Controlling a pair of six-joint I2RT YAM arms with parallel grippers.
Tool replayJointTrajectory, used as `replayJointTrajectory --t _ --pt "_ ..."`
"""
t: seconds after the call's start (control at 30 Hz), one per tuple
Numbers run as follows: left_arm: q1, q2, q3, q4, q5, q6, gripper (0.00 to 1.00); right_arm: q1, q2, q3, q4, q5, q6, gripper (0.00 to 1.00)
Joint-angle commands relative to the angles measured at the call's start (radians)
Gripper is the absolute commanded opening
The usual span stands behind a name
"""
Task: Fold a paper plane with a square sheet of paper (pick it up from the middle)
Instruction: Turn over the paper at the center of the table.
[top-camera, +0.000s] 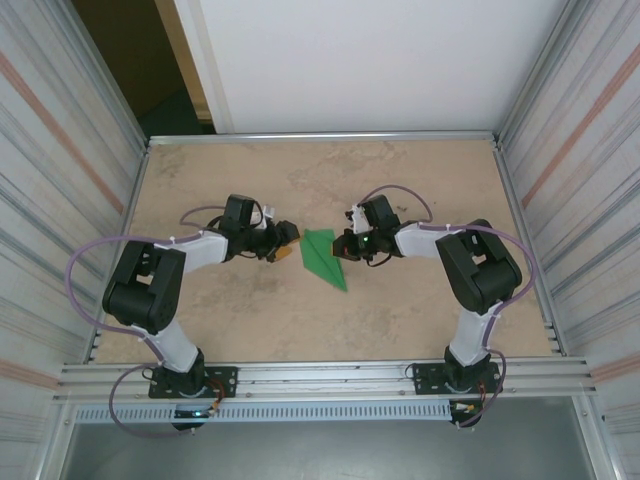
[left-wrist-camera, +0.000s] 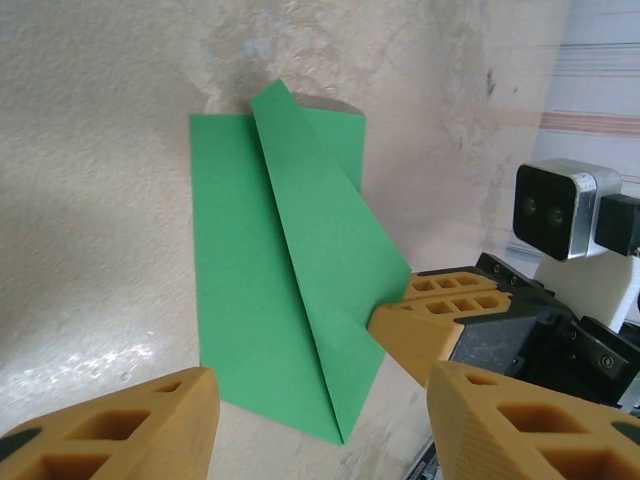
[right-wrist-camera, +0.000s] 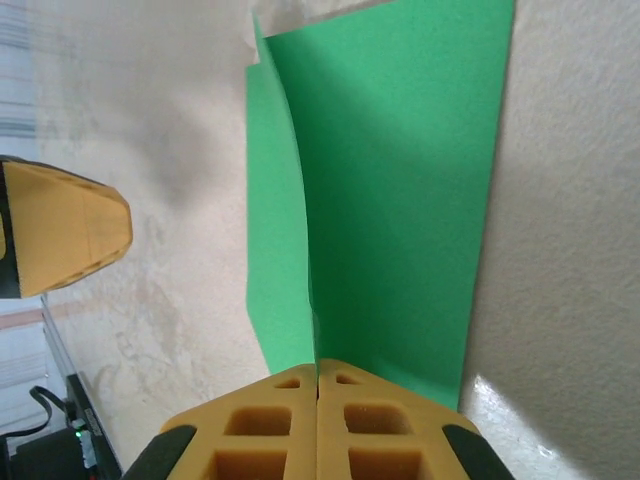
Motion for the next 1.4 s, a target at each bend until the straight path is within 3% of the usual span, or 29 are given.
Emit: replayJointTrajectory --t 0.0,0.3,0.47,0.73,1.03,1.37 --pt "0.013 -0.06 -0.026 0.09 0.031 -0.032 0.57 -0.019 -0.078 -0.015 0.059 -0.022 0.002 0.02" --pt "0.003 -0.185 -0.121 0.428 0.081 -0.136 0.62 -0.033 -0.326 -0.07 0.12 -0.002 0.133 0.0" --pt "-0.052 -0.238 -0.064 0.391 0.095 -0.075 0.7 -0.04 -0.421 -0.098 0.192 0.004 0.24 0.0" --pt "-0.147 -0.237 -0.009 0.456 0.136 -0.056 0.72 -0.044 -0.493 -0.115 0.273 -0.02 0.34 0.01" --pt "-0.196 -0.209 0.037 0.463 0.154 -0.047 0.65 -0.049 -0.521 -0.127 0.328 -0.041 0.394 0.01" --pt "-0.212 -0.187 0.044 0.541 0.179 -0.059 0.5 -0.055 -0.527 -0.142 0.379 -0.058 0.435 0.01"
